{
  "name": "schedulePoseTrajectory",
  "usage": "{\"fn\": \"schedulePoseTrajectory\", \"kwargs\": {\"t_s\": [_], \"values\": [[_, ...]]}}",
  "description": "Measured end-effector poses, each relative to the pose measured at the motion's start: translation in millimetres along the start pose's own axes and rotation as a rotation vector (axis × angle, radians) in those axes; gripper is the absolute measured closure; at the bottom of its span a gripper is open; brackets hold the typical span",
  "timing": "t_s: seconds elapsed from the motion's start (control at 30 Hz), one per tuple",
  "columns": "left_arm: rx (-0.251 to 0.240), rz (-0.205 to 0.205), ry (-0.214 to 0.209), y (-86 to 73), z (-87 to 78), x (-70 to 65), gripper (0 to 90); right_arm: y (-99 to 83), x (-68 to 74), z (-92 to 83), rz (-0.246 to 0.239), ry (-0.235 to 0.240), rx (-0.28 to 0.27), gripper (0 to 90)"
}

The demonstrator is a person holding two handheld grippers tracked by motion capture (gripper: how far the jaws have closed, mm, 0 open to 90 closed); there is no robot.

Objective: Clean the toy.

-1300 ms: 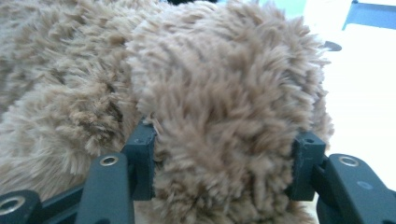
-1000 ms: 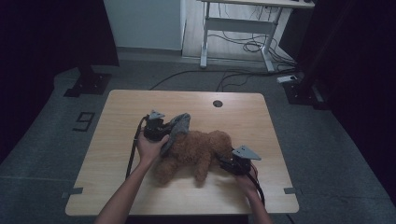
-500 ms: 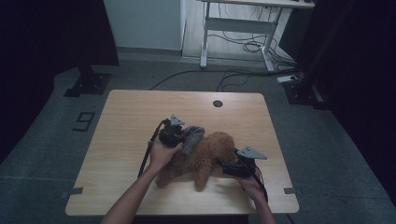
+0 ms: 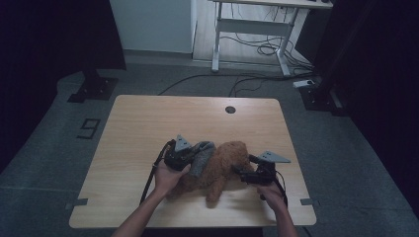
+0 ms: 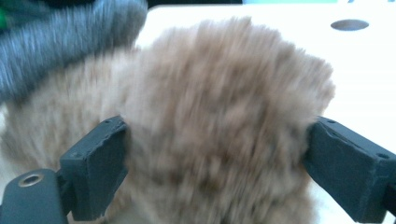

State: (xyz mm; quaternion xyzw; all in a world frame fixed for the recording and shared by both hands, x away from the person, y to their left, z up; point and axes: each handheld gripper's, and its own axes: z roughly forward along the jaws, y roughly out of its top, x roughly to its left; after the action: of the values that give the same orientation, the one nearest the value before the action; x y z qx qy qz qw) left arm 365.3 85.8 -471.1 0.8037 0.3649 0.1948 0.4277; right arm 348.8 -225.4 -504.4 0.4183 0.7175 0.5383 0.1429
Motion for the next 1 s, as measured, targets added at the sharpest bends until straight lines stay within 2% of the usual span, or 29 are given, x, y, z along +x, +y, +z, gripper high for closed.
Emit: {"fn": "schedulePoseTrajectory", "kwargs": {"t_s": [0.1, 0.2, 0.27, 0.3, 0.33, 0.5, 0.53, 0.6, 0.73, 0.87, 1.0], "values": [[-0.007, 0.003, -0.002, -2.4, -1.1, -3.0, 82.2, 13.4, 0.8, 4.5, -0.004, -0.011, 0.007, 6.6], [-0.013, -0.001, -0.008, -4.6, -2.5, -4.0, 82.2, 22.4, 3.3, 14.9, -0.022, -0.023, 0.053, 2.1], [-0.015, -0.002, -0.011, -5.9, -3.3, -4.7, 82.2, 24.5, 4.6, 25.2, -0.035, -0.041, 0.122, 0.0], [-0.017, -0.001, -0.014, -6.8, -4.0, -5.3, 82.2, 23.9, 4.2, 28.4, -0.033, -0.045, 0.144, 0.0], [-0.017, 0.001, -0.016, -7.5, -4.8, -5.9, 82.2, 22.3, 2.8, 31.5, -0.008, -0.042, 0.17, 0.0], [-0.028, 0.008, -0.041, -10.6, -8.5, -12.6, 82.2, 9.1, -4.1, 32.8, 0.064, -0.01, 0.229, 0.0], [-0.03, 0.008, -0.047, -10.5, -9.6, -14.6, 82.2, 5.3, -4.2, 32.2, 0.058, -0.001, 0.238, 0.9], [-0.032, 0.008, -0.056, -8.3, -12.2, -16.9, 82.1, -1.7, -2.0, 27.4, 0.026, 0.012, 0.227, 8.4], [-0.03, -0.01, -0.074, 6.9, -16.1, -16.9, 82.1, -10.0, 5.8, 18.3, -0.034, 0.01, 0.198, 24.6], [-0.043, -0.013, -0.084, 31.7, -12.9, -22.2, 82.0, -17.2, 14.7, 14.2, -0.084, -0.01, 0.157, 34.3], [-0.049, 0.018, -0.111, 66.4, 5.6, -46.8, 81.9, -19.3, 19.8, 12.3, -0.11, -0.03, 0.145, 37.8]]}}
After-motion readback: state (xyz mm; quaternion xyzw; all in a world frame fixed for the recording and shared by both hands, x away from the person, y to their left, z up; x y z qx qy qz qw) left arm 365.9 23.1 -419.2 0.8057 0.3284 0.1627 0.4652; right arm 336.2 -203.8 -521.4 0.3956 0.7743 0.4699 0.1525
